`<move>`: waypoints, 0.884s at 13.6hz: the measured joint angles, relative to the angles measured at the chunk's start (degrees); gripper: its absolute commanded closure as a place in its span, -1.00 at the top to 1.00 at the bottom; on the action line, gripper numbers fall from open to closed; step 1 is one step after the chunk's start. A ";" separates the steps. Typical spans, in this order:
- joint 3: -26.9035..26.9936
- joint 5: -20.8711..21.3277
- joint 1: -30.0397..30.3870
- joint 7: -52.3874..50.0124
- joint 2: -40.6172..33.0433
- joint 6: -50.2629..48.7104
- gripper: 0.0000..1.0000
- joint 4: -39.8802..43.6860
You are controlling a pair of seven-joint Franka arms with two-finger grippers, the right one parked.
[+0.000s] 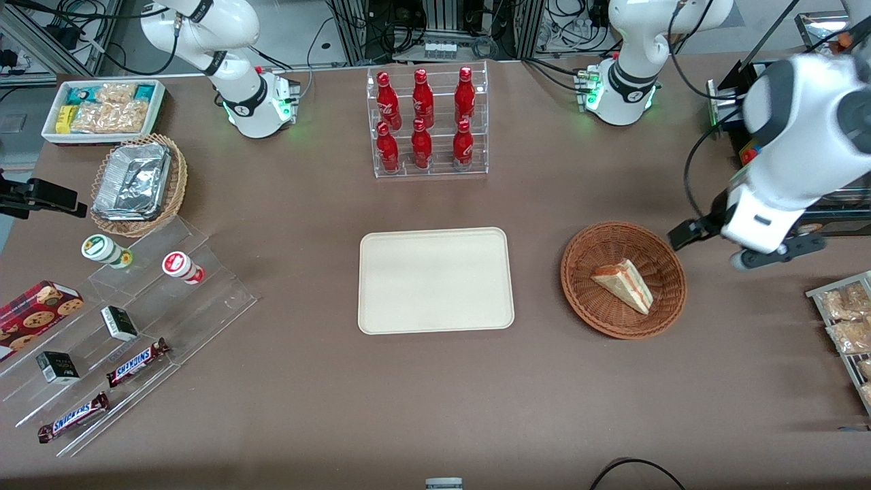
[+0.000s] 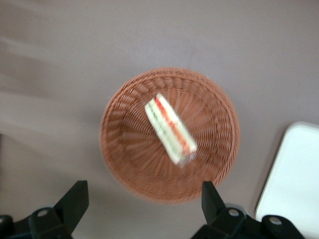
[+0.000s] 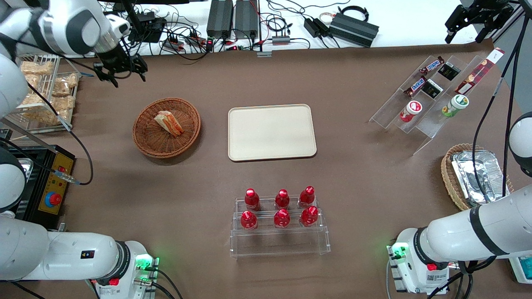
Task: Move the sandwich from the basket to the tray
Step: 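Lower the left gripper and grasp the wrapped sandwich in the basket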
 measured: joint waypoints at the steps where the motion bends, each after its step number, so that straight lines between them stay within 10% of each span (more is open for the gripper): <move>1: -0.53 0.00 -0.09 -4.67 0.17 5.30 1.00 -3.46; 12: -2.93 0.00 -0.42 -16.92 10.35 24.25 1.00 -14.30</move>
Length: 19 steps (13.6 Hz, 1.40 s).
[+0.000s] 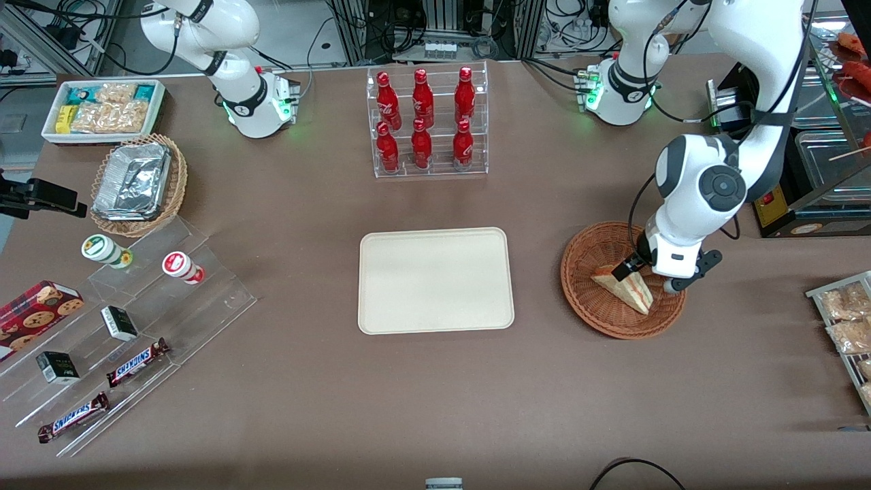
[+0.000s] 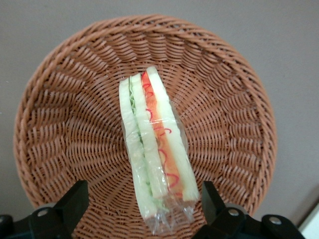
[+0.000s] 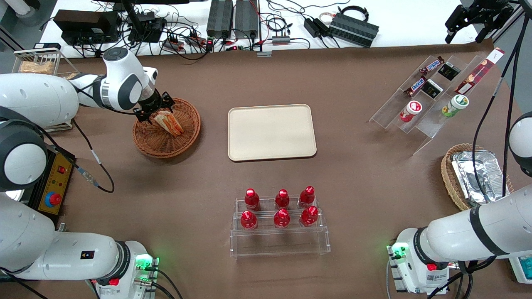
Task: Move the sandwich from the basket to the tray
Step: 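Lower the left gripper and grasp the wrapped sandwich in the basket, then lift the sandwich and carry it over the cream tray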
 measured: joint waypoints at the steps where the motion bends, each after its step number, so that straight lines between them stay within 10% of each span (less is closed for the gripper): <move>1: 0.02 0.00 0.01 -0.03 0.83 0.51 0.97 -0.03; 5: 0.13 0.00 0.03 -0.09 2.70 2.53 -0.97 -0.01; 11: 0.12 0.00 0.03 -0.22 2.58 0.90 -1.00 2.87; 19: -1.66 0.03 -10.41 -0.18 -1.94 -28.37 -1.00 25.27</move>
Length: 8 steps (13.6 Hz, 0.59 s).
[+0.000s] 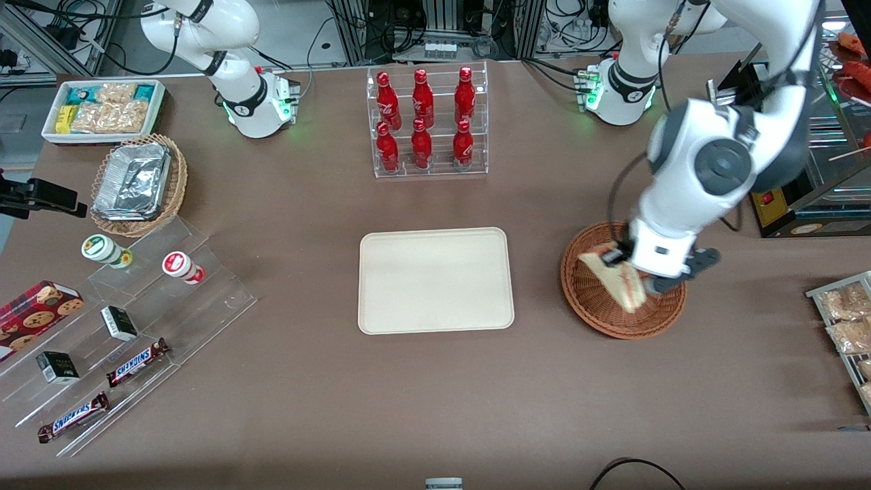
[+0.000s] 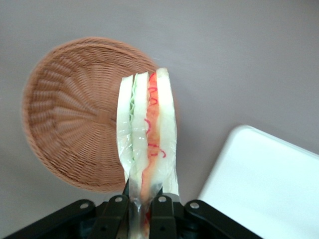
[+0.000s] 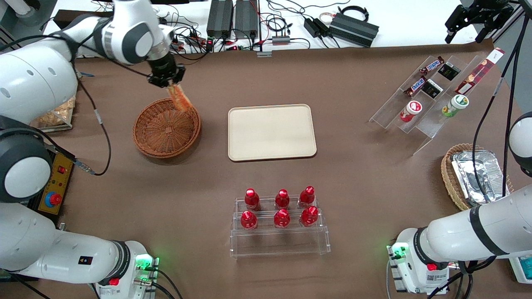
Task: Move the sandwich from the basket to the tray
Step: 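Lift the sandwich and carry it over the cream tray, then lower the sandwich onto the tray and open the left gripper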
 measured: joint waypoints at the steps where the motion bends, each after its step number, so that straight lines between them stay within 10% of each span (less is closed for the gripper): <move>1: -0.08 0.00 -3.09 -0.12 0.69 -0.64 -1.00 1.73; 8: -0.16 0.27 -20.95 -1.03 18.11 1.69 -1.00 11.78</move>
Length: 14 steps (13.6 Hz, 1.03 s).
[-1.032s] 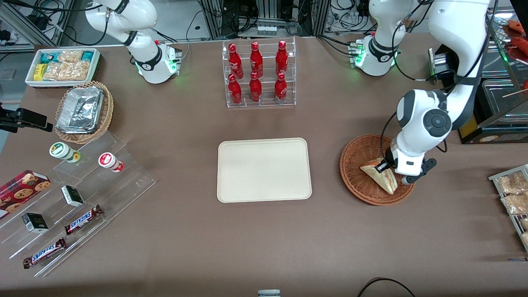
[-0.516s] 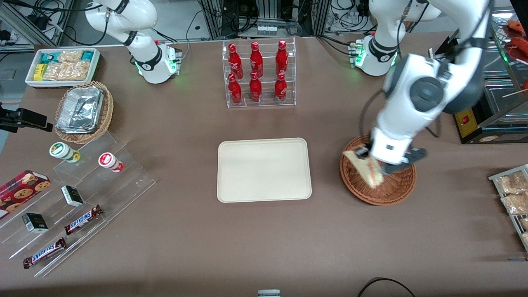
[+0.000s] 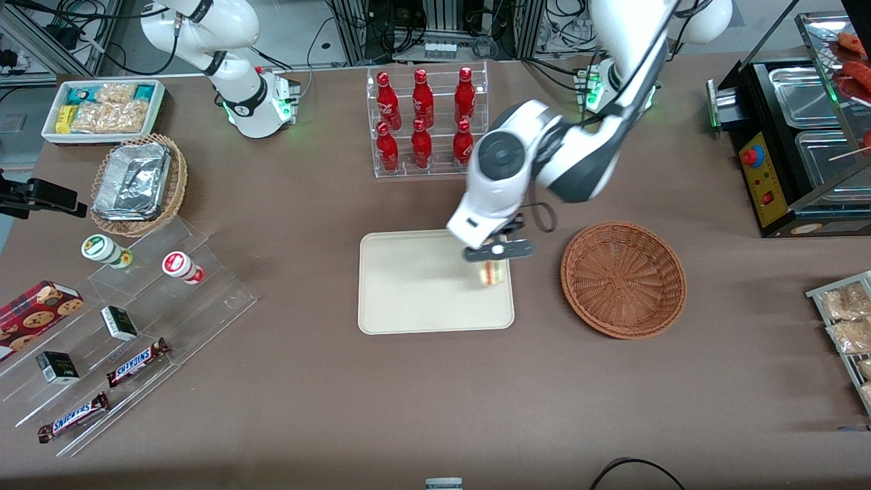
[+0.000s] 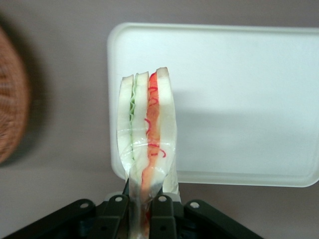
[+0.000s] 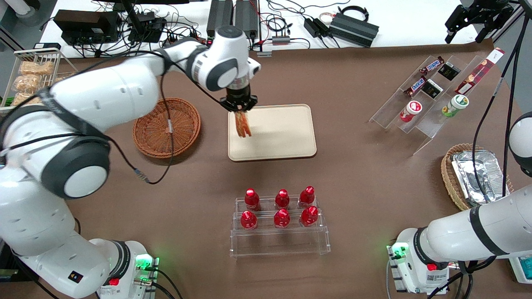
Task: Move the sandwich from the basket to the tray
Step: 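Lower the sandwich onto the tray and open the left gripper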
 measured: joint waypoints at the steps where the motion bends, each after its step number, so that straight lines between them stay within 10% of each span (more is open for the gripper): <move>1: 0.02 0.02 -1.43 0.00 2.80 0.68 -1.00 1.91; 11: 0.22 2.76 -6.02 -0.57 14.50 12.12 -1.00 7.30; 12: 0.24 3.36 -6.09 -0.57 14.94 12.19 -0.49 7.46; 13: 0.25 3.68 -6.11 -0.57 15.43 12.25 0.82 7.84; 14: 0.26 3.84 -6.12 -0.57 15.78 12.26 1.00 8.26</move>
